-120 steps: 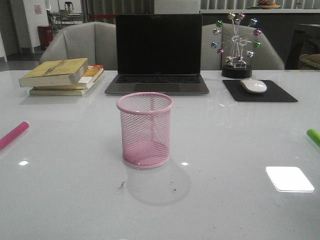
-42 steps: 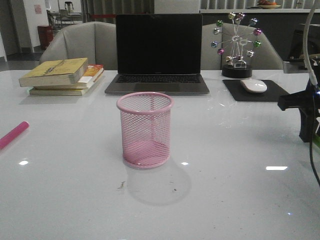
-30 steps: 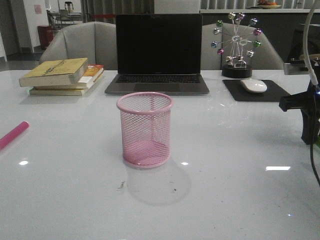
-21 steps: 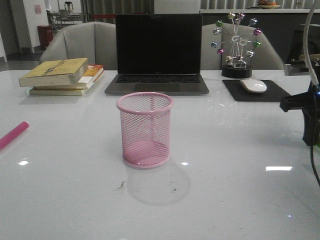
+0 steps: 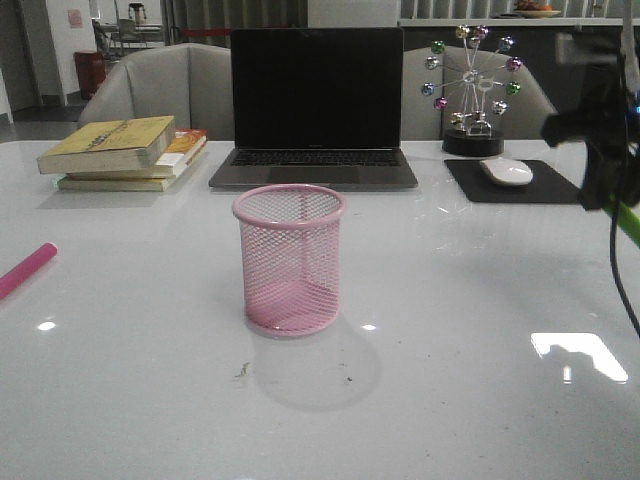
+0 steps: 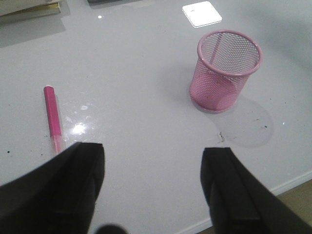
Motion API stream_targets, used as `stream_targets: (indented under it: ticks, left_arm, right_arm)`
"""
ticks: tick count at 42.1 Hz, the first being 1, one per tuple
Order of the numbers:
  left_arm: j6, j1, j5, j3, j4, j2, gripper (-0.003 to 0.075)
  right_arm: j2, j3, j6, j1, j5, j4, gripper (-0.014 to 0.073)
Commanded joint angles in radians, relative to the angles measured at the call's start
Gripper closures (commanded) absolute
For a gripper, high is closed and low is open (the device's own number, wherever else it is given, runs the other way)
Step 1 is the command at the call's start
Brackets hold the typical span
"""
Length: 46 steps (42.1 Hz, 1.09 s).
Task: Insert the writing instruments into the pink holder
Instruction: 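Lift the lime-green marker and carry it over the pink holder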
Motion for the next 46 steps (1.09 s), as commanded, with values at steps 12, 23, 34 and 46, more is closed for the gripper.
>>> stream_targets:
  ticks: [12, 23, 34, 46]
  left_arm:
    - [0.000, -0.009, -0.079, -0.030, -0.013, 0.001, 0.0231]
    - [0.000, -0.009, -0.080, -0.030, -0.009, 0.001, 0.0231]
    - [0.000, -0.009, -0.080, -0.030, -0.008, 0.001, 0.0231]
    - [0.000, -0.009, -0.080, -0.030, -0.008, 0.001, 0.0231]
  right_arm:
    - [-0.377, 0.204, -0.012, 0.307, -0.622, 0.110, 0.0429]
    - [-0.297, 0.207, -0.012, 0.542, -0.971, 0.045, 0.0429]
    - [-0.114, 0.207, -0.012, 0.571, -1.147, 0.032, 0.0429]
    - [0.016, 0.207, -0.012, 0.571, -1.140, 0.032, 0.0424]
